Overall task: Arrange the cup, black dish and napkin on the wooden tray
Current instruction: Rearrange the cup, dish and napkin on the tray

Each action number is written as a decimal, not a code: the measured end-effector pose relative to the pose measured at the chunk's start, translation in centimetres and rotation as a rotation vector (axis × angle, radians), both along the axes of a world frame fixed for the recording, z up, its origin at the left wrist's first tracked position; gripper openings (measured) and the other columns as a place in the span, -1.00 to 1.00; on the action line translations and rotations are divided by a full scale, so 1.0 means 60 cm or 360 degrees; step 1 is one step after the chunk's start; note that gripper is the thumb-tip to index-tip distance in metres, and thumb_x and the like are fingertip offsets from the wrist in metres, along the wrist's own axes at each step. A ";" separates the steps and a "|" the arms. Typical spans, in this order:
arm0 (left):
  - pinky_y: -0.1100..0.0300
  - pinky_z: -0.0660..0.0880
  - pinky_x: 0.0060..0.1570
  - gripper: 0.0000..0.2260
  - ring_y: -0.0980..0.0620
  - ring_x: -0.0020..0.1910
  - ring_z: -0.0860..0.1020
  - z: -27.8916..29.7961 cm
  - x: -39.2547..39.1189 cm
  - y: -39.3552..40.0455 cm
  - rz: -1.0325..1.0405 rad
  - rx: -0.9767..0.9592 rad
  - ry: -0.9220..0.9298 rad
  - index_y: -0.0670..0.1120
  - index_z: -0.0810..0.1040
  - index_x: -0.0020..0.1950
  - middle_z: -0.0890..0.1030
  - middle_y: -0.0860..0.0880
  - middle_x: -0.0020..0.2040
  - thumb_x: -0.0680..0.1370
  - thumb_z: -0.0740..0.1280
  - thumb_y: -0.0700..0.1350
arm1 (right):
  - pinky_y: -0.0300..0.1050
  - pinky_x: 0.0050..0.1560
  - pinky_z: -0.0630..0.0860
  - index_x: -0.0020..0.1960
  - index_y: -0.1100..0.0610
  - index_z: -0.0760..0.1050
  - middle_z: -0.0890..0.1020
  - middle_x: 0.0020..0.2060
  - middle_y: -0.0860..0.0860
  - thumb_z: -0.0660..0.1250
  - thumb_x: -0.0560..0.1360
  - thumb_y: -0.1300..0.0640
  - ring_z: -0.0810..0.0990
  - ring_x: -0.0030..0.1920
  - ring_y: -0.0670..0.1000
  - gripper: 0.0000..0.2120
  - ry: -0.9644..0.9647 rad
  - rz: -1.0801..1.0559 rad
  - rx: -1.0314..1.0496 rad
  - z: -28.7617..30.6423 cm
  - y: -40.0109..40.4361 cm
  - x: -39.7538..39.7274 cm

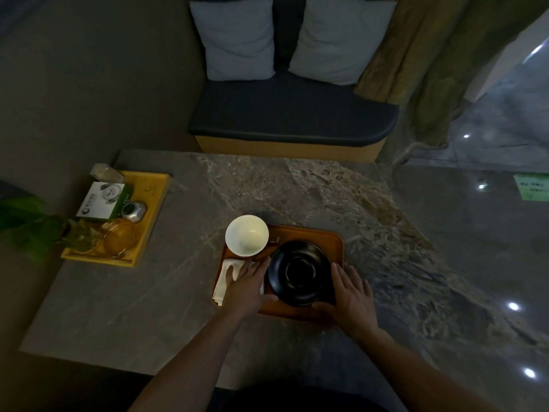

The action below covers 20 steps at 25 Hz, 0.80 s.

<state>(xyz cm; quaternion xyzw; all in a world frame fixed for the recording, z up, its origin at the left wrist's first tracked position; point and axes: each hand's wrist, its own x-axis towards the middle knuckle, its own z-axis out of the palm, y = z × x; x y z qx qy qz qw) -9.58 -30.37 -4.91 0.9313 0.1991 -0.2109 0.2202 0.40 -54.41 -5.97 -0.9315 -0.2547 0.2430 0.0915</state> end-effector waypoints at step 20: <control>-0.05 0.19 0.45 -0.50 0.05 0.38 0.37 0.035 -0.092 0.238 -0.0676 -0.0042 -0.0214 0.08 0.49 0.35 0.50 0.05 0.35 0.47 0.33 0.26 | 0.26 0.44 0.07 0.41 -0.13 0.29 0.38 0.44 -0.02 0.16 0.44 -0.36 0.15 0.51 0.15 -0.39 -0.0239 0.0436 0.0075 0.038 0.169 -0.120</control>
